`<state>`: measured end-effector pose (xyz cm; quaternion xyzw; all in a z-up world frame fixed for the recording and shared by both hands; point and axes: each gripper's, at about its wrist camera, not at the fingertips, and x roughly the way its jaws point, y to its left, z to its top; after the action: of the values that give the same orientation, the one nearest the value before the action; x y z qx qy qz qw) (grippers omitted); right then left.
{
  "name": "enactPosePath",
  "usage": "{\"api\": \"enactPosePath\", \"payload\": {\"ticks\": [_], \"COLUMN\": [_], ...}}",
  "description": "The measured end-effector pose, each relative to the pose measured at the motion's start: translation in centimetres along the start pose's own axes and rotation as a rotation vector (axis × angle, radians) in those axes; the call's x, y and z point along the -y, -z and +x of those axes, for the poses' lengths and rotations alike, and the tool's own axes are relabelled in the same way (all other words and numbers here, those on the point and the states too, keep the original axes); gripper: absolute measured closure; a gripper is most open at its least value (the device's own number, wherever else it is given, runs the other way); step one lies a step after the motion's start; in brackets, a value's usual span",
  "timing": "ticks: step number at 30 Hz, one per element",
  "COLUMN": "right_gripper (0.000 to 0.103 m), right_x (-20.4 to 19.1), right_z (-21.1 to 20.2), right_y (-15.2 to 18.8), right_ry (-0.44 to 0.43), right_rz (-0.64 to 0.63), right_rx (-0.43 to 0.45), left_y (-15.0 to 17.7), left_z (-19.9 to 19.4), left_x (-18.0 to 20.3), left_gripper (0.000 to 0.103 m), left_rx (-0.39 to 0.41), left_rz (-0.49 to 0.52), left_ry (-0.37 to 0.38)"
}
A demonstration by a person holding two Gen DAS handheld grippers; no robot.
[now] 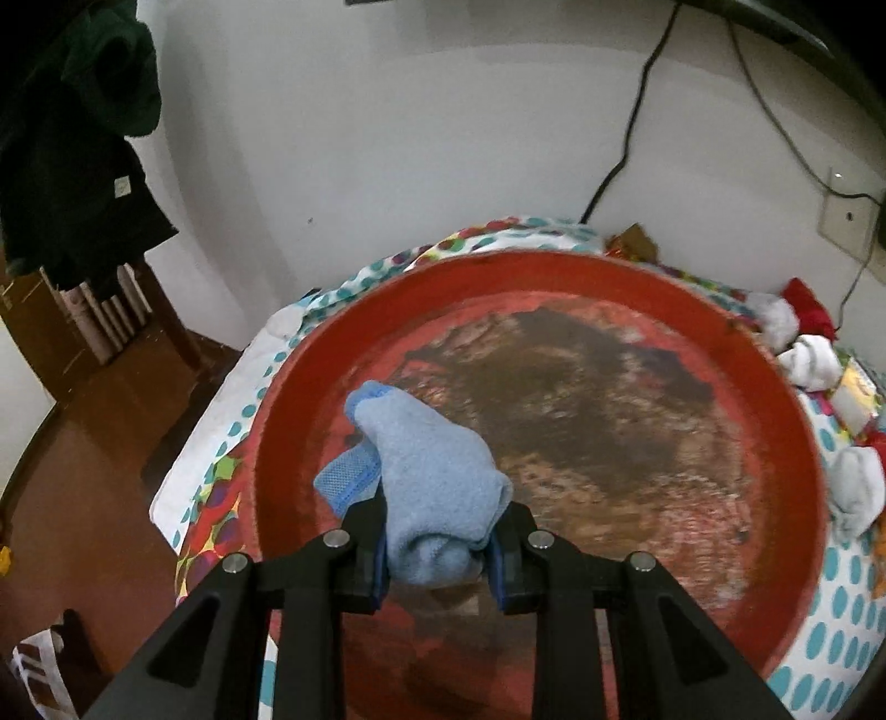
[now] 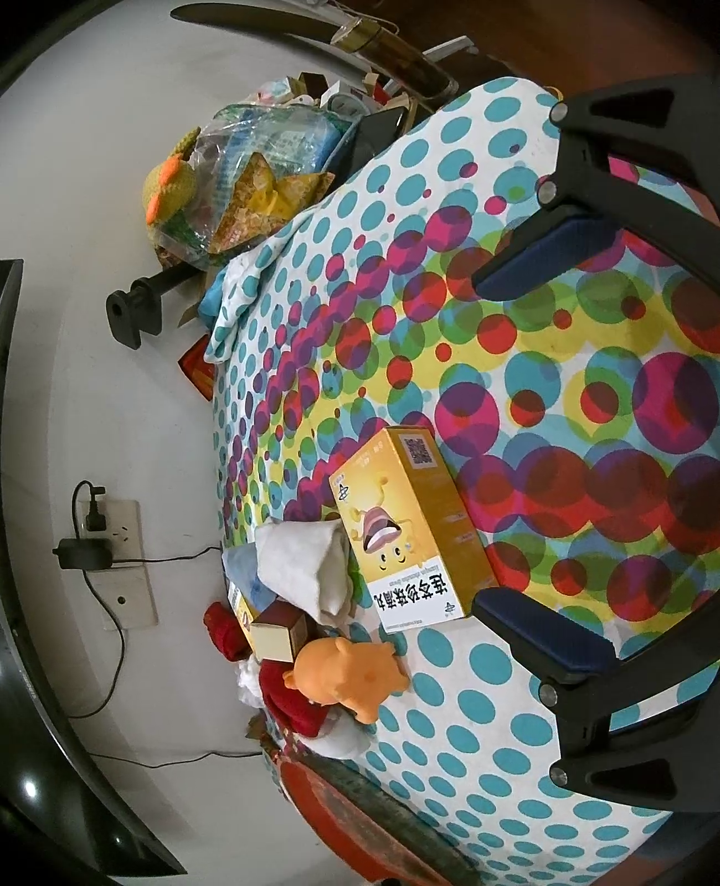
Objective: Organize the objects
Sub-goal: 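Carry the held blue sock with the left gripper over the red tray, then open the left gripper to drop the blue sock into the tray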
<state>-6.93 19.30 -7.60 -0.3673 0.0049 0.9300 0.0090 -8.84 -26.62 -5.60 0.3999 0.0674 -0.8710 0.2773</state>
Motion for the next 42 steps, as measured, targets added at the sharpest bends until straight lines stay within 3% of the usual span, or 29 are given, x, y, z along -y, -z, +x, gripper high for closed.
{"api": "enactPosePath", "payload": {"ticks": [6, 16, 19, 22, 27, 29, 32, 38, 42], "right_gripper": [0.000, 0.000, 0.000, 0.000, 0.000, 0.000, 0.000, 0.000, 0.000], "right_x": [-0.1, -0.2, -0.2, -0.2, -0.4, -0.4, -1.1, -3.8, -4.7], "right_z": [0.2, 0.6, 0.4, 0.2, 0.1, 0.1, 0.1, 1.0, 3.0], "right_y": [0.1, 0.3, 0.2, 0.1, 0.4, 0.4, 0.3, -1.9, -3.1], "right_ry": [-0.002, 0.000, -0.003, -0.001, 0.010, -0.002, -0.022, 0.020, -0.006], "right_rz": [-0.001, -0.013, -0.017, -0.022, -0.037, -0.038, -0.062, -0.209, -0.253], "right_rx": [-0.004, -0.017, -0.014, -0.005, -0.002, 0.002, 0.010, 0.041, -0.017], "left_y": [0.5, 0.4, 0.3, 0.0, 0.1, 0.8, 2.9, 9.3, 12.4], "left_z": [2.1, 2.7, 2.1, 0.3, -5.1, -7.4, -10.3, -13.0, -13.1], "left_x": [-0.7, -0.8, -0.5, -1.1, -1.4, -1.5, -1.6, -0.1, 1.9], "left_gripper": [0.077, 0.076, 0.065, 0.059, 0.058, 0.046, 0.038, 0.038, 0.038], "left_rx": [-0.047, -0.040, -0.018, 0.044, 0.191, 0.251, 0.306, 0.298, 0.269], "left_rz": [-0.018, -0.020, 0.002, -0.004, 0.062, 0.095, 0.122, 0.167, 0.210], "left_ry": [-0.012, -0.013, -0.025, 0.067, 0.092, 0.102, 0.114, 0.279, 0.368]}}
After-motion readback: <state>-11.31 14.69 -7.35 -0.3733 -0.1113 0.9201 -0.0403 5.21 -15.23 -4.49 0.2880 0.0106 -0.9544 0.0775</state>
